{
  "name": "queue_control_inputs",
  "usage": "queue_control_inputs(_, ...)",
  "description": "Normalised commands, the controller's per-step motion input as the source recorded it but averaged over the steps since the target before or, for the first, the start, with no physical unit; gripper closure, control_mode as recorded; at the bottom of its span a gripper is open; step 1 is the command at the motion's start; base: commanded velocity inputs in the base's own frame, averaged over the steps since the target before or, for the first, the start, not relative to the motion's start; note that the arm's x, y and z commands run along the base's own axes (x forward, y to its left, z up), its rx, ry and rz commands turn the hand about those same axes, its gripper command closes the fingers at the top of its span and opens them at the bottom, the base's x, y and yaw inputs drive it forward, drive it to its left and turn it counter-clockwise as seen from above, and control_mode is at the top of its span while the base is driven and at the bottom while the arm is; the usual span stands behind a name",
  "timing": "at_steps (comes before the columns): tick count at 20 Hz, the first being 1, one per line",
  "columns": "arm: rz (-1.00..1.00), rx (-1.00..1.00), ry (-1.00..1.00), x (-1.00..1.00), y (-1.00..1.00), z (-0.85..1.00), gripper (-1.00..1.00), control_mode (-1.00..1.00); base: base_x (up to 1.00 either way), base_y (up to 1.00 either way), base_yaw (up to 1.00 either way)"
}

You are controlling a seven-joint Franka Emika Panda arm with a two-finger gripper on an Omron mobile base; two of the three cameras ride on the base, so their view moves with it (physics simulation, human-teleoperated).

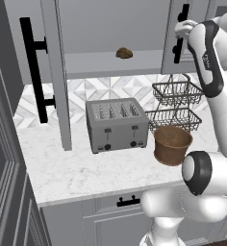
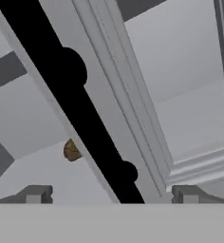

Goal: Open the cabinet, pick up the bread from the cabinet and place it in the basket. Then move the basket to the dining counter.

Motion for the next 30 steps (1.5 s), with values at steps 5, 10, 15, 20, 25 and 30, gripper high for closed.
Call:
queue_control_inputs(5,0.0,0.11,-0.05,0.48,0.0,-0.15,-1.0,-1.0,0.0,0.0,0.0)
queue_control_inputs(10,0.0,0.09,-0.03,0.52,0.0,-0.04,-1.0,-1.0,0.0,0.0,0.0)
queue_control_inputs(15,0.0,0.09,-0.03,0.28,0.01,0.0,-1.0,-1.0,0.0,0.0,0.0)
queue_control_inputs(20,0.0,0.06,-0.1,0.16,0.05,-0.1,1.0,-1.0,0.0,0.0,0.0)
queue_control_inputs(25,0.0,0.01,-0.16,0.44,0.2,-0.23,1.0,-1.0,0.0,0.0,0.0)
queue_control_inputs(30,0.0,0.01,-0.04,0.1,0.03,0.09,1.0,-1.0,0.0,0.0,0.0)
